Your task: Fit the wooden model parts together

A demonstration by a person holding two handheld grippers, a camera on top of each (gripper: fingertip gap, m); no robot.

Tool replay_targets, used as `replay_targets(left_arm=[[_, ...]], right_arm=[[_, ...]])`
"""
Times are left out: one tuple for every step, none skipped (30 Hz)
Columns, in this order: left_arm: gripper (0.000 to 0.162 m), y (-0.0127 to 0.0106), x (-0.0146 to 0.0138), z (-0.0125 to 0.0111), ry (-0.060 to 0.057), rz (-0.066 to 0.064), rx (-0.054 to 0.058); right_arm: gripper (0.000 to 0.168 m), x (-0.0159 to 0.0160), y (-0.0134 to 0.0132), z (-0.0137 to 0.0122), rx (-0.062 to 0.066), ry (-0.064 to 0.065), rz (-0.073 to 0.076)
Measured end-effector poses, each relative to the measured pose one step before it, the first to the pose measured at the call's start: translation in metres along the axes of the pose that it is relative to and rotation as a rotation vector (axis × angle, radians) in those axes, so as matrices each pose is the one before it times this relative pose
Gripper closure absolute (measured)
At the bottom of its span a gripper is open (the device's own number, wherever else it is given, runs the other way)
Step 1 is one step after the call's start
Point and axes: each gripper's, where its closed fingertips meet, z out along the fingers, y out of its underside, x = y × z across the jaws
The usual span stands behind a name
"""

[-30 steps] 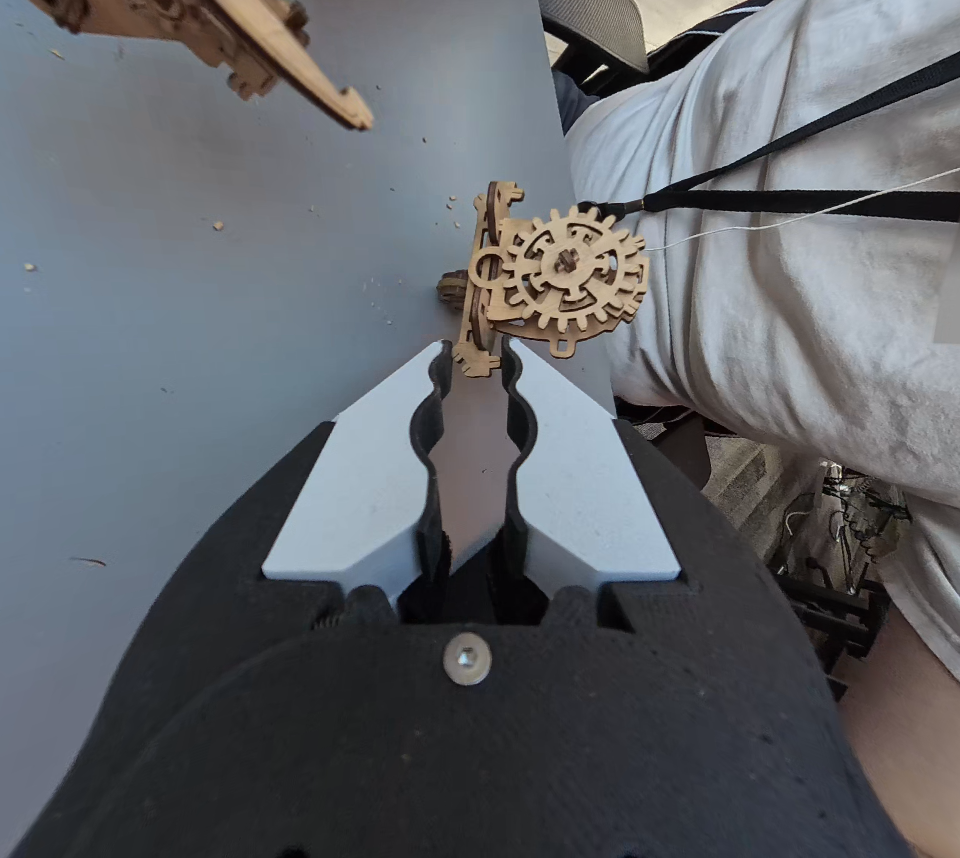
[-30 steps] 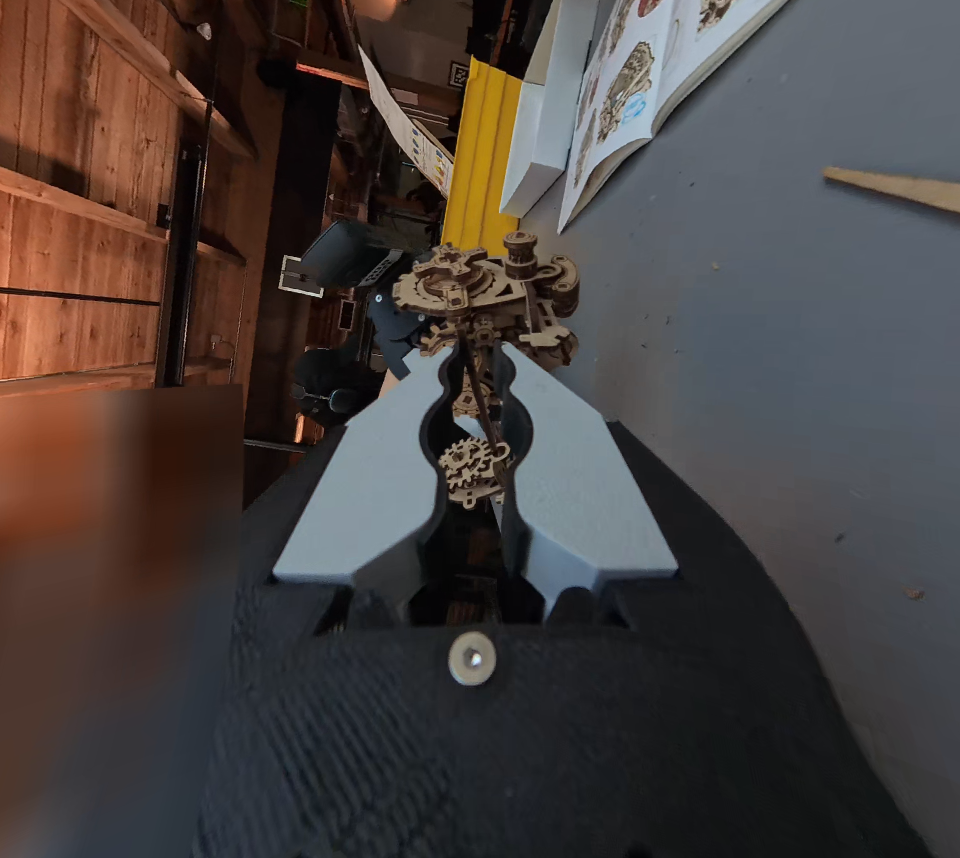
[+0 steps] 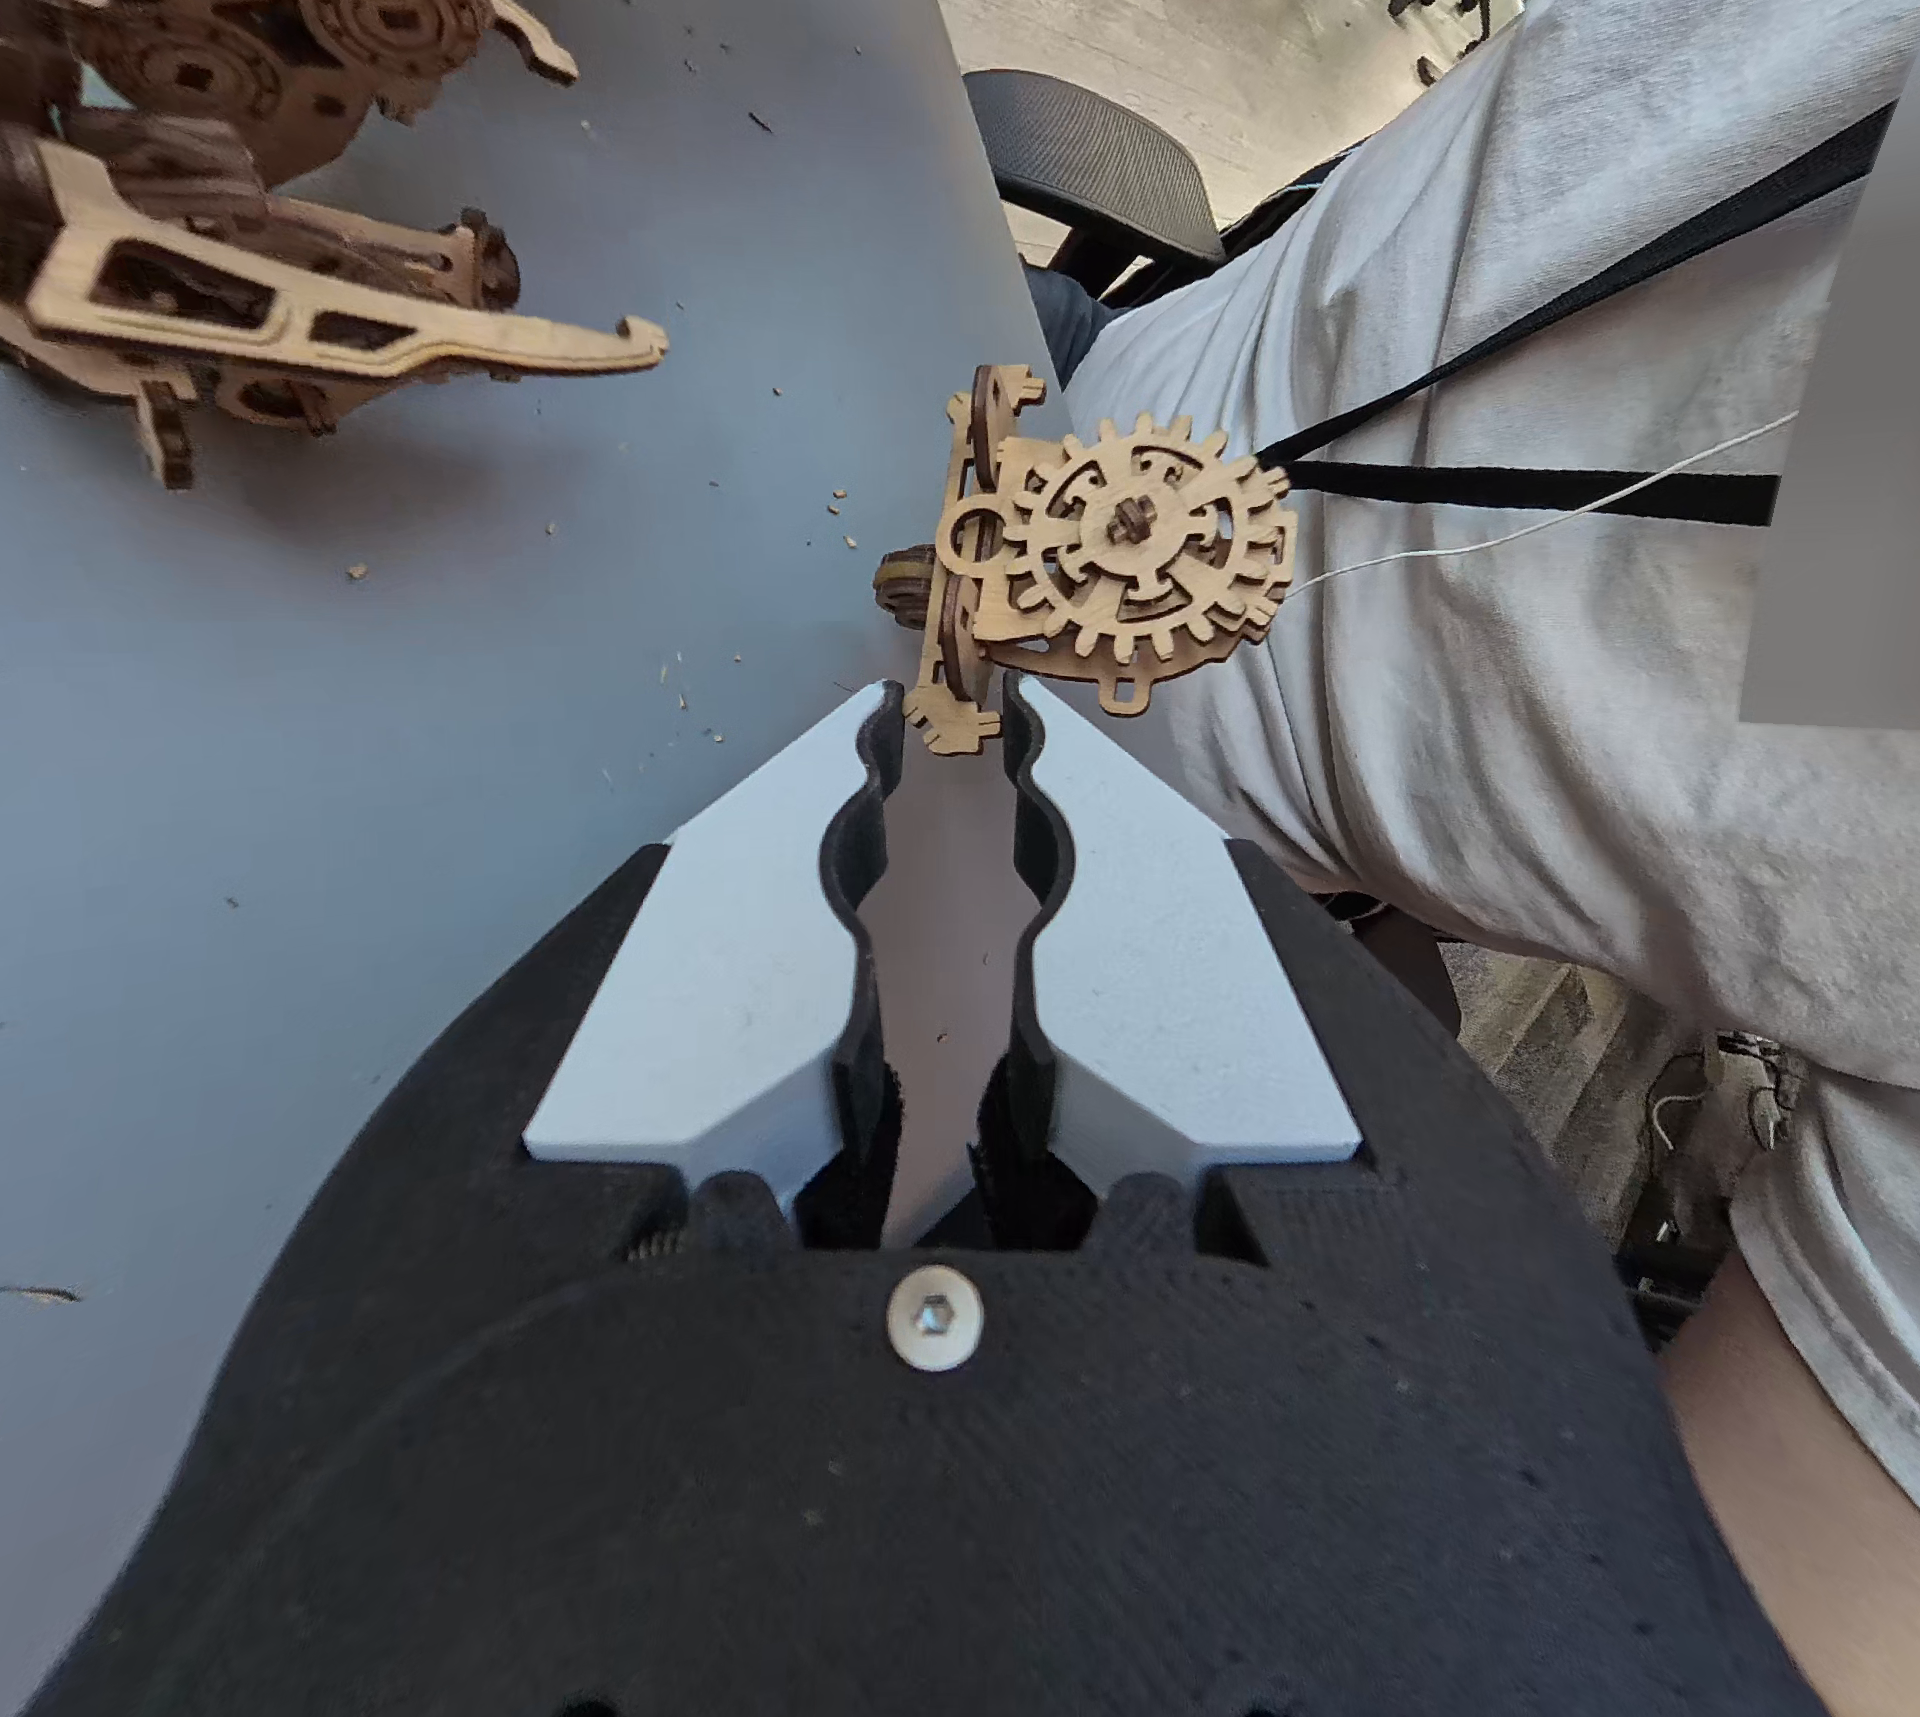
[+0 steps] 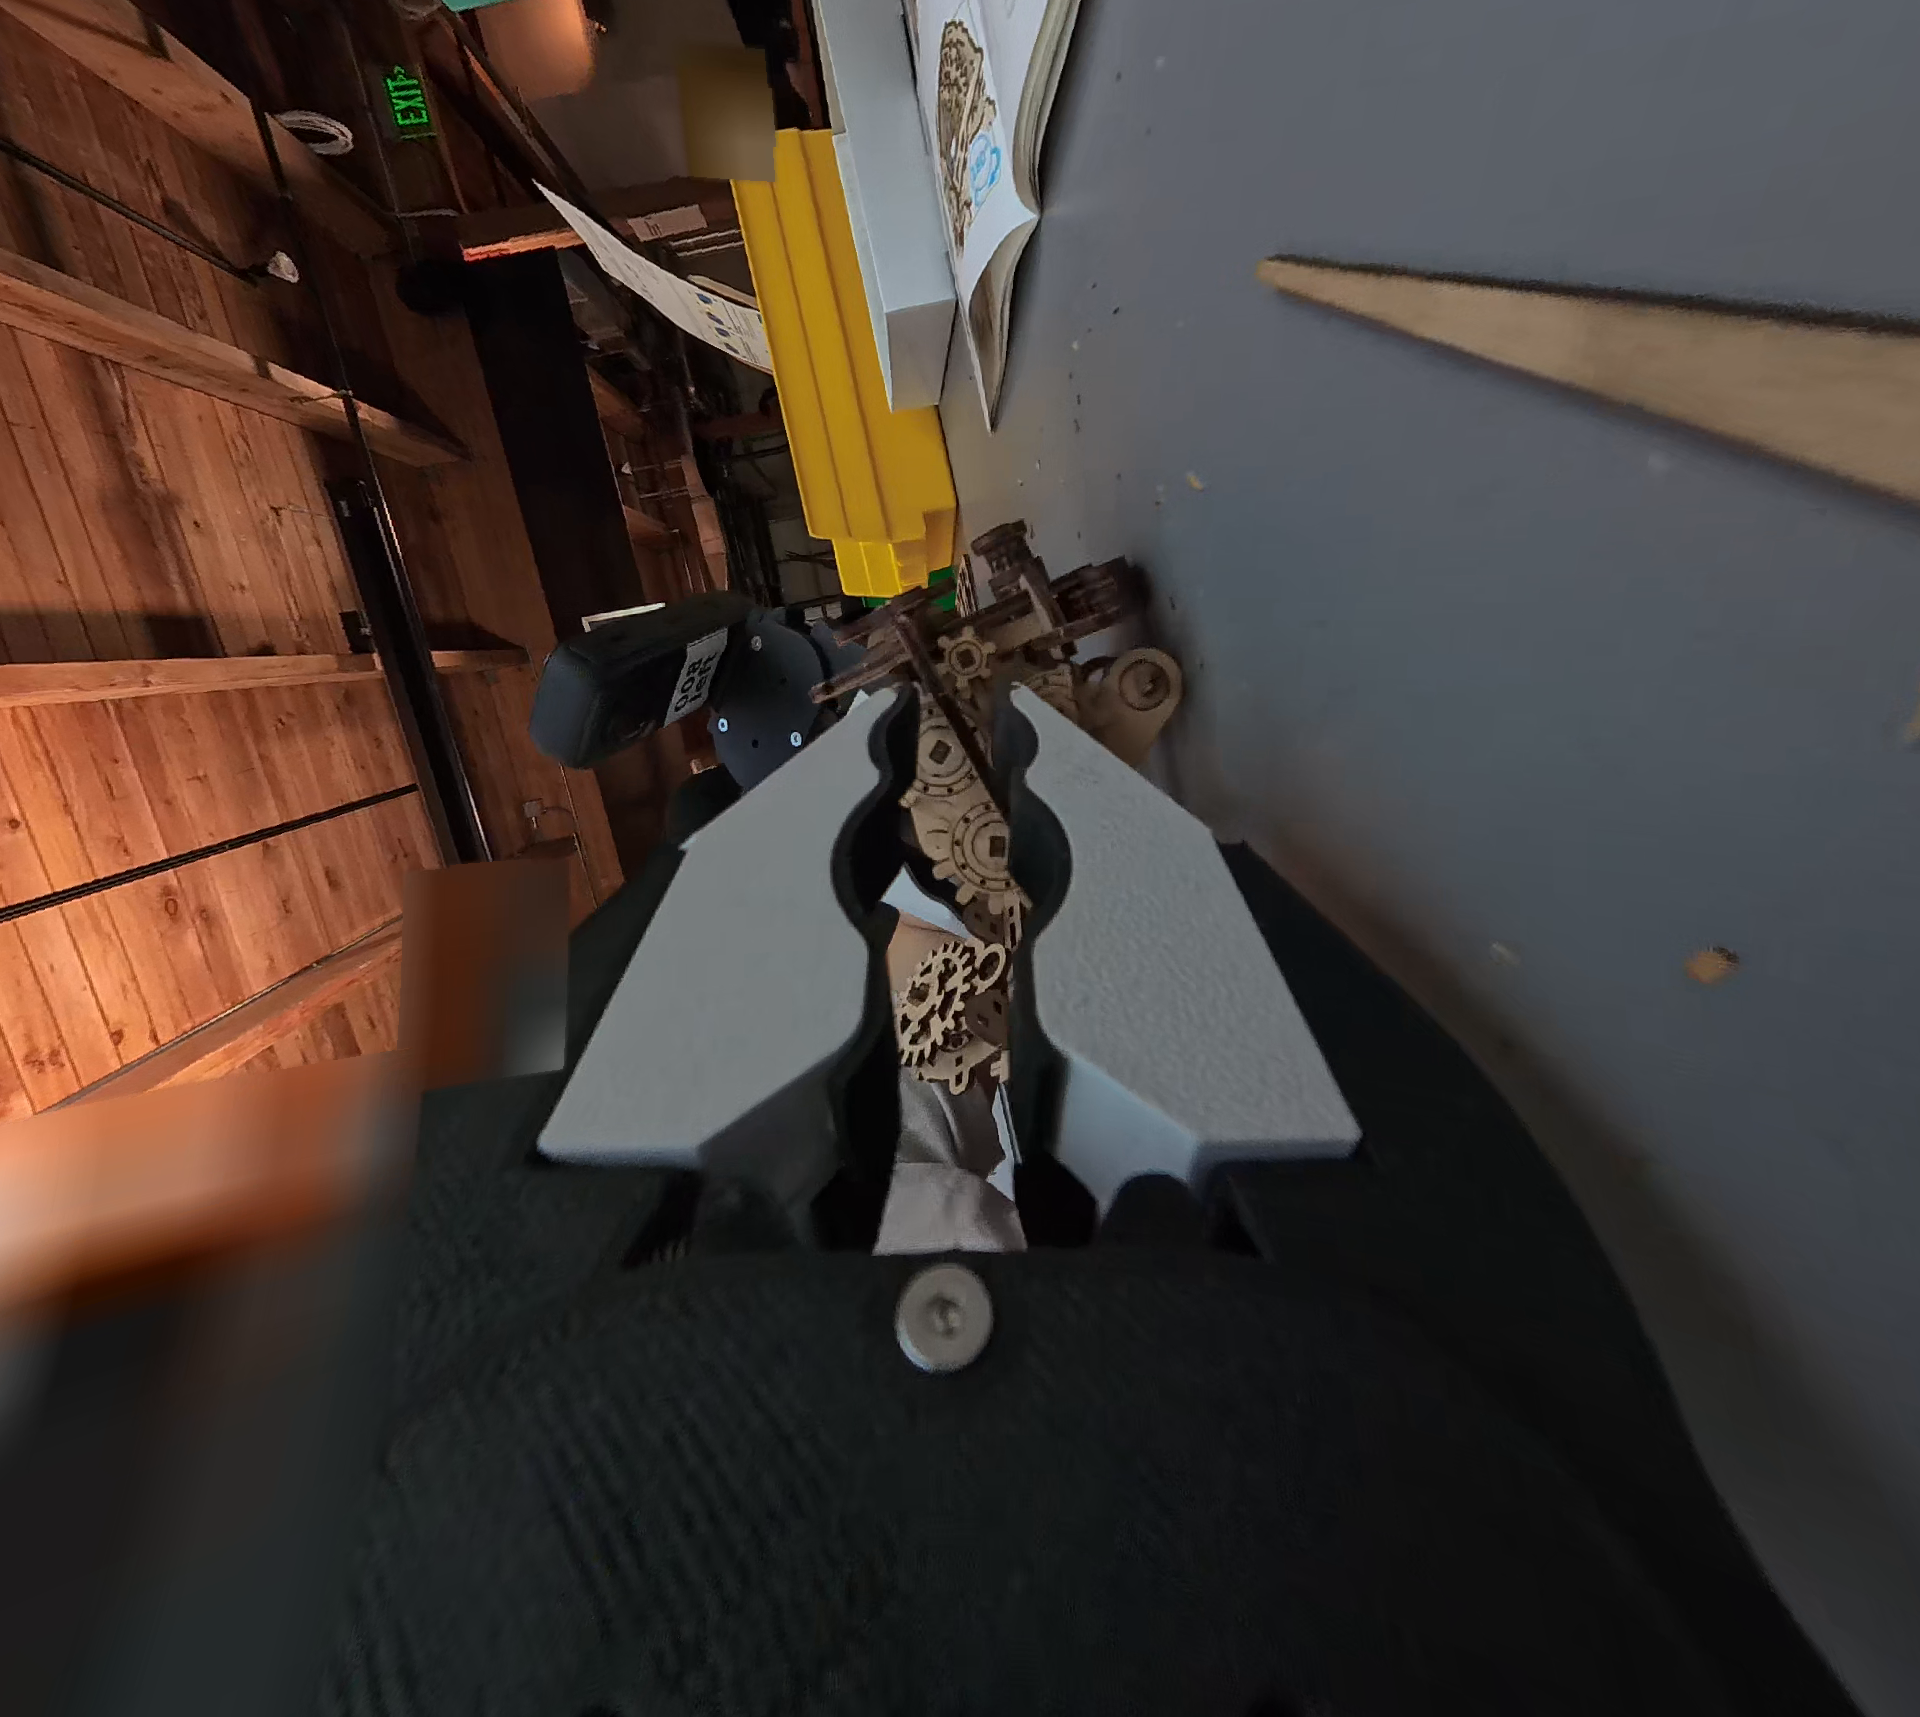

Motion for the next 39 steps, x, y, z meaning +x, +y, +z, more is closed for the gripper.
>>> replay_targets(left_arm=[[0.145, 0.00005, 0.00050, 0.00010, -0.0025, 0.0050, 0.0022], [0.145, -0.00048, 0.00074, -0.00016, -0.0019, 0.0052, 0.0058], [0.145, -0.00065, 0.00101, -0.00033, 0.0010, 0.0049, 0.0078], [0.145, -0.00038, 0.00083, -0.00046, 0.0004, 0.0029, 0.0070], [0.145, -0.00010, 0.00002, -0.00062, -0.0029, 0.0008, 0.0054], [0.145, -0.00002, -0.00034, -0.00062, -0.0046, -0.0004, 0.0040], [0.145, 0.00003, -0.00023, -0.00072, -0.0027, -0.0005, 0.0044], [0.145, -0.00009, -0.00008, -0.00072, -0.0021, -0.0018, 0.0037], [0.145, 0.00001, -0.00002, -0.00072, -0.0027, -0.0023, 0.0036], [0.145, 0.00004, 0.00013, -0.00068, -0.0029, -0.0019, 0.0031], [0.145, 0.00026, 0.00035, -0.00064, -0.0037, -0.0006, 0.0026], [0.145, 0.00029, 0.00042, -0.00073, -0.0042, 0.0006, 0.0036], [0.145, 0.00027, 0.00023, -0.00063, -0.0053, -0.0002, 0.0036], [0.145, 0.00012, 0.00019, -0.00071, -0.0053, -0.0001, 0.0042], [0.145, -0.00008, 0.00029, -0.00049, -0.0044, 0.0000, 0.0041], [0.145, -0.00045, -0.00006, -0.00045, -0.0064, 0.0003, 0.0056], [0.145, -0.00100, 0.00005, -0.00032, -0.0053, -0.0002, 0.0083], [0.145, -0.00089, 0.00082, -0.00010, 0.0009, -0.0023, 0.0058], [0.145, -0.00052, 0.00090, 0.00019, 0.0014, -0.0026, 0.0023], [0.145, -0.00039, 0.00016, 0.00014, -0.0040, -0.0012, 0.0006], [0.145, -0.00028, -0.00004, 0.00011, -0.0058, -0.0008, -0.0016], [0.145, -0.00048, 0.00058, 0.00030, -0.0020, 0.0001, -0.0015], [0.145, -0.00089, 0.00084, 0.00024, -0.0008, -0.0004, 0.0009], [0.145, -0.00115, 0.00099, 0.00035, -0.0002, -0.0008, 0.0033], [0.145, -0.00117, 0.00134, 0.00060, 0.0031, 0.0002, 0.0046], [0.145, -0.00081, 0.00162, 0.00066, 0.0051, 0.0022, 0.0048], [0.145, -0.00025, 0.00096, 0.00090, 0.0028, 0.0024, 0.0036], [0.145, 0.00039, 0.00024, 0.00106, 0.0007, 0.0003, 0.0015], [0.145, 0.00085, 0.00024, 0.00083, 0.0021, -0.0003, -0.0006], [0.145, 0.00082, -0.00005, 0.00083, 0.0019, 0.0004, 0.0014], [0.145, 0.00045, -0.00013, 0.00048, 0.0036, -0.0005, 0.0033], [0.145, 0.00047, -0.00008, 0.00045, 0.0056, -0.0026, 0.0032], [0.145, -0.00001, -0.00023, 0.00021, 0.0053, -0.0034, 0.0056], [0.145, -0.00042, -0.00007, 0.00021, 0.0070, -0.0062, 0.0076], [0.145, -0.00042, 0.00018, 0.00024, 0.0091, -0.0141, 0.0062], [0.145, -0.00054, 0.00003, 0.00018, 0.0077, -0.0198, 0.0058], [0.145, -0.00072, 0.00047, 0.00023, 0.0075, -0.0173, 0.0047], [0.145, -0.00023, 0.00110, -0.00001, 0.0074, -0.0132, 0.0021], [0.145, -0.00034, 0.00100, -0.00014, 0.0035, -0.0132, 0.0019]], right_arm=[[0.157, -0.00004, 0.00176, -0.00045, -0.0051, 0.0034, -0.0207], [0.157, 0.00132, 0.00186, -0.00057, -0.0016, 0.0178, -0.0315], [0.156, 0.00015, 0.00270, -0.00046, -0.0118, 0.0121, -0.0393], [0.157, 0.00081, 0.00213, -0.00085, -0.0101, 0.0190, -0.0420], [0.157, 0.00115, -0.00019, -0.00165, 0.0041, 0.0226, -0.0402], [0.157, -0.00072, -0.00206, -0.00210, 0.0160, 0.0121, -0.0409], [0.156, -0.00044, -0.00216, -0.00248, 0.0155, 0.0139, -0.0355], [0.153, -0.00072, -0.00182, -0.00240, 0.0120, 0.0117, -0.0320], [0.152, -0.00017, -0.00065, -0.00222, 0.0033, 0.0156, -0.0362], [0.151, -0.00027, 0.00020, -0.00201, -0.0009, 0.0163, -0.0420], [0.150, 0.00002, 0.00098, -0.00218, -0.0044, 0.0193, -0.0498], [0.146, 0.00055, 0.00049, -0.00218, -0.0015, 0.0247, -0.0597], [0.144, -0.00052, 0.00018, -0.00201, -0.0057, 0.0194, -0.0813], [0.144, -0.00039, -0.00001, -0.00212, -0.0139, 0.0241, -0.1010], [0.142, -0.00051, -0.00317, -0.00246, -0.0045, 0.0294, -0.1335], [0.139, -0.00562, -0.00740, -0.00268, 0.0141, 0.0058, -0.1645], [0.139, -0.01004, -0.01069, -0.00274, 0.0267, -0.0176, -0.1621], [0.139, -0.00943, -0.01193, -0.00111, 0.0187, -0.0181, -0.1546], [0.135, -0.00226, -0.01092, 0.00114, -0.0019, 0.0183, -0.1288], [0.128, -0.00003, -0.00815, 0.00420, -0.0268, 0.0192, -0.1095], [0.123, -0.00028, -0.00103, 0.00712, -0.0758, -0.0001, -0.0926], [0.118, -0.00165, 0.00232, 0.00843, -0.0938, -0.0180, -0.0661], [0.118, -0.00181, 0.00126, 0.00813, -0.0833, -0.0194, -0.0450], [0.118, -0.00402, -0.00064, 0.00785, -0.0655, -0.0279, -0.0344], [0.119, -0.00549, 0.00026, 0.00722, -0.0688, -0.0347, -0.0315], [0.120, 0.00109, 0.00311, 0.00675, -0.0810, 0.0051, -0.0212], [0.121, 0.00201, 0.00757, 0.00647, -0.0984, 0.0061, -0.0222], [0.126, 0.00098, 0.00773, 0.00550, -0.0905, -0.0026, -0.0201], [0.128, 0.00141, 0.00495, 0.00490, -0.0584, 0.0013, -0.0106], [0.129, -0.00229, 0.00362, 0.00475, -0.0428, -0.0235, -0.0020], [0.133, -0.00191, 0.00105, 0.00378, -0.0234, -0.0223, 0.0026], [0.137, -0.00005, -0.00012, 0.00281, -0.0093, -0.0110, 0.0027], [0.141, 0.00002, 0.00102, 0.00197, -0.0155, -0.0135, 0.0065], [0.145, 0.00127, -0.00023, -0.00012, -0.0102, -0.0099, 0.0112], [0.146, -0.00007, -0.00051, -0.00052, -0.0055, -0.0237, 0.0157], [0.145, -0.00250, -0.00118, -0.00043, 0.0023, -0.0507, 0.0304], [0.145, -0.00331, 0.00138, 0.00040, -0.0146, -0.0772, 0.0562], [0.146, -0.00296, 0.00276, 0.00095, -0.0310, -0.0955, 0.0700], [0.146, -0.00088, -0.00028, 0.00157, -0.0099, -0.0902, 0.0660]])
